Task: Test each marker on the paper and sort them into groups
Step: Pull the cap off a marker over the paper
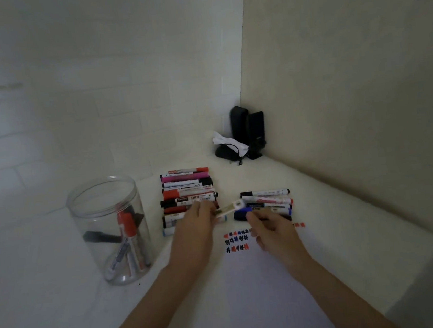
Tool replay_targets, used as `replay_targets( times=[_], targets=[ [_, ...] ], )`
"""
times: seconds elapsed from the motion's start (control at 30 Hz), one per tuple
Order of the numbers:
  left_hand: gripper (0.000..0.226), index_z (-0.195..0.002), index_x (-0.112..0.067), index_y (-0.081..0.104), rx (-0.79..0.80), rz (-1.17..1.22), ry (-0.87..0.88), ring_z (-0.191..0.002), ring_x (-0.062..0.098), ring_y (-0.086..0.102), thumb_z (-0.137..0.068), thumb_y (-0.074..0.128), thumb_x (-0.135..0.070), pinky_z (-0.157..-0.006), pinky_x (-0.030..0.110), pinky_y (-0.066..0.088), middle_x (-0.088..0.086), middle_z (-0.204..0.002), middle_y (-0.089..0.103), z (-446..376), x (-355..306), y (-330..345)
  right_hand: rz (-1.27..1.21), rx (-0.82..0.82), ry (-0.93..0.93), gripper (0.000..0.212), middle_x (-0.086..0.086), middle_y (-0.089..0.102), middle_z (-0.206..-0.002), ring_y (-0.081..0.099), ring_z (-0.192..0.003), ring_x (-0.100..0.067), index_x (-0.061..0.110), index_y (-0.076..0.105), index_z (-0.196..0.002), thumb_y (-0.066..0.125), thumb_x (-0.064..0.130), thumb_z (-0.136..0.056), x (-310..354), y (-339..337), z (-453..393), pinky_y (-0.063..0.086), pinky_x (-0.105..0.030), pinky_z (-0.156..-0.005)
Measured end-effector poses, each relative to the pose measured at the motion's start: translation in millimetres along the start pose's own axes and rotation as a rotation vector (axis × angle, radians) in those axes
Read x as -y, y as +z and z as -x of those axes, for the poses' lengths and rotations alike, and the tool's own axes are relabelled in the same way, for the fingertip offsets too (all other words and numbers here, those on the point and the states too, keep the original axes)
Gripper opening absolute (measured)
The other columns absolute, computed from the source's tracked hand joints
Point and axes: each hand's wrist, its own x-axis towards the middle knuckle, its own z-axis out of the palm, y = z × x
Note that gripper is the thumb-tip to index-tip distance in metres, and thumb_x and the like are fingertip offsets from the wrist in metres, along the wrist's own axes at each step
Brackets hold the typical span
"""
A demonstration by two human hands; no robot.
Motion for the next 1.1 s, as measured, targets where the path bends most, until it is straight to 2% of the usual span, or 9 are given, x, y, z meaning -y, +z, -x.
replay_targets(
  times=[0.07,0.13,0.3,0.4,0.57,0.7,0.83,0.93,1.1],
  targets=[
    [0.009,-0.101,-0.009,0.059,0.045,0.141,0.159,-0.076,0.014,0.053,-0.092,0.059,-0.008,-0.070,0.022,0.049,0.004,-0.094,0.060,12,-9,-3,-0.248,0.081,0.143,0.030,-0.003,0.063,-0.072,0.051,-0.058,-0.011,0.014,0.069,-0.097,0.067,0.042,-0.086,10,1,10,0.042,-0.022,-0.055],
    [0.013,-0.108,-0.011,0.056,0.133,0.173,0.188,-0.080,0.010,0.049,-0.096,0.053,-0.012,-0.069,0.010,0.038,0.003,-0.099,0.059,23,-14,-8,-0.215,0.121,0.150,0.030,-0.003,0.059,-0.071,0.049,-0.060,-0.011,0.011,0.065,-0.087,0.068,0.040,-0.086,14,0,18,0.041,-0.022,-0.057],
    [0.040,-0.134,-0.018,0.044,0.316,0.044,0.024,-0.105,0.013,0.055,-0.102,0.030,-0.039,-0.087,0.022,0.043,0.001,-0.125,0.057,42,-6,-8,-0.075,0.128,0.025,0.036,0.000,0.052,-0.065,0.046,-0.063,-0.011,-0.003,0.062,-0.089,0.066,0.032,-0.089,13,2,33,0.042,-0.022,-0.059],
    [0.041,-0.131,-0.019,0.048,0.292,0.138,0.041,-0.101,0.012,0.060,-0.100,0.033,-0.042,-0.084,0.021,0.045,0.000,-0.120,0.062,45,-6,-10,-0.216,0.098,0.045,0.038,0.003,0.047,-0.061,0.042,-0.059,-0.009,-0.007,0.064,-0.094,0.068,0.030,-0.088,13,7,40,0.041,-0.022,-0.060],
    [0.036,-0.125,-0.023,0.052,0.279,0.188,0.087,-0.068,0.000,0.051,-0.099,0.039,-0.045,-0.062,0.015,0.036,-0.009,-0.089,0.062,47,-6,-22,-0.205,0.112,-0.027,0.040,0.004,0.038,-0.058,0.034,-0.056,-0.010,0.002,0.061,-0.081,0.068,0.042,-0.079,19,4,49,0.039,-0.019,-0.059],
    [0.006,-0.099,-0.037,0.049,0.279,0.339,0.057,-0.056,-0.001,0.047,-0.097,0.046,-0.043,-0.055,0.014,0.031,-0.013,-0.061,0.045,50,-6,-29,-0.157,0.174,-0.077,0.039,-0.011,0.034,-0.070,0.031,-0.062,-0.016,-0.004,0.064,-0.095,0.066,0.034,-0.087,20,-1,50,0.036,-0.020,-0.057],
    [0.017,-0.108,-0.037,0.048,0.341,0.402,-0.019,-0.056,0.003,0.045,-0.095,0.047,-0.047,-0.054,0.014,0.037,-0.005,-0.073,0.056,48,-7,-35,-0.270,0.089,0.021,0.033,-0.001,0.041,-0.063,0.036,-0.058,-0.010,-0.006,0.066,-0.094,0.068,0.026,-0.088,16,-5,45,0.034,-0.021,-0.052],
    [0.022,-0.111,-0.035,0.057,0.309,0.404,-0.041,-0.079,0.007,0.056,-0.096,0.046,-0.047,-0.072,0.019,0.047,-0.009,-0.095,0.063,45,-5,-30,-0.409,0.069,0.076,0.045,-0.002,0.038,-0.064,0.033,-0.058,-0.010,-0.010,0.063,-0.099,0.072,0.029,-0.078,15,-10,41,0.030,-0.022,-0.049],
    [0.011,-0.100,-0.029,0.058,0.225,0.465,-0.019,-0.079,0.006,0.053,-0.097,0.050,-0.036,-0.070,0.016,0.042,-0.010,-0.086,0.057,42,-16,-13,-0.348,0.169,0.099,0.033,0.001,0.047,-0.064,0.041,-0.057,-0.008,0.001,0.066,-0.092,0.070,0.033,-0.084,12,2,46,0.039,-0.020,-0.051]
  ],
)
